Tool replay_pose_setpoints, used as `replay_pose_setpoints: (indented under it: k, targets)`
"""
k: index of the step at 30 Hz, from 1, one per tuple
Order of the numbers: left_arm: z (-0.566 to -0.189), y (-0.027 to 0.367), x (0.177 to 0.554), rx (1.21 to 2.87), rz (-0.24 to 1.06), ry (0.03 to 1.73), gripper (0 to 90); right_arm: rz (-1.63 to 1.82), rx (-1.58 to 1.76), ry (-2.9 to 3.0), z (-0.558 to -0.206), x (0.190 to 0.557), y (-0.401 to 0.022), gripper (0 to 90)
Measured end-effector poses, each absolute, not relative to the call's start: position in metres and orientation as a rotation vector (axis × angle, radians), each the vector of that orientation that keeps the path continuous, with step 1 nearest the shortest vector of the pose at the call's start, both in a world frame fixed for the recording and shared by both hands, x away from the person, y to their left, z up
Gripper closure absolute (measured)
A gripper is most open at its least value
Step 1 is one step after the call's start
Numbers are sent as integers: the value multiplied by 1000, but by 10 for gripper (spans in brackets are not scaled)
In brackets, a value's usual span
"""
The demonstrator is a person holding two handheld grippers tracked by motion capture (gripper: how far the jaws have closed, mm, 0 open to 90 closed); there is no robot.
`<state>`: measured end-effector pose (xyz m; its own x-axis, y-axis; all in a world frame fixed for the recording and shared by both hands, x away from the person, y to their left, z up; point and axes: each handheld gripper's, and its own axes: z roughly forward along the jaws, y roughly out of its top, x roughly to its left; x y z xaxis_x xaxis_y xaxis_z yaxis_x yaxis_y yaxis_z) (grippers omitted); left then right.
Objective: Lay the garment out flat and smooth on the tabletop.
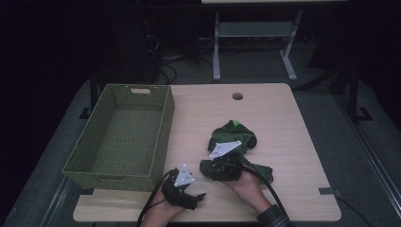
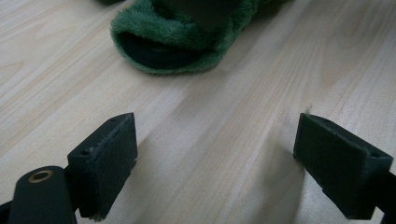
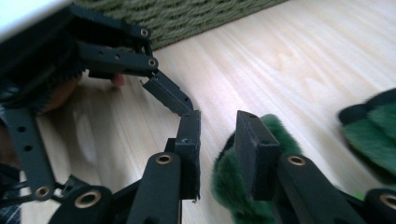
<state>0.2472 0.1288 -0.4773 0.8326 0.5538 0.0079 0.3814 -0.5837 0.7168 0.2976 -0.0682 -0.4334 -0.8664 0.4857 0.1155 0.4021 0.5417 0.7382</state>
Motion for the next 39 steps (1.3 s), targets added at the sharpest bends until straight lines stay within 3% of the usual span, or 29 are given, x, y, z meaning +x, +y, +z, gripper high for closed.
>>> replay_pose_setpoints:
  k: [12,17,29,39]
  targets:
    - [-477,129,247,2261,292,676,128,1057,781,2652,-464,302,-56,663]
    - [-477,129,247,2265,294,674,128,981,703,2591,-466,294,-53,792]
    - [-477,129,247,2256,289,682,128,1144,723,2785,-460,273,-86,826]
    - [-477,129,247,2256,286,681,127,1417,707,2651,-430,262,-111,808]
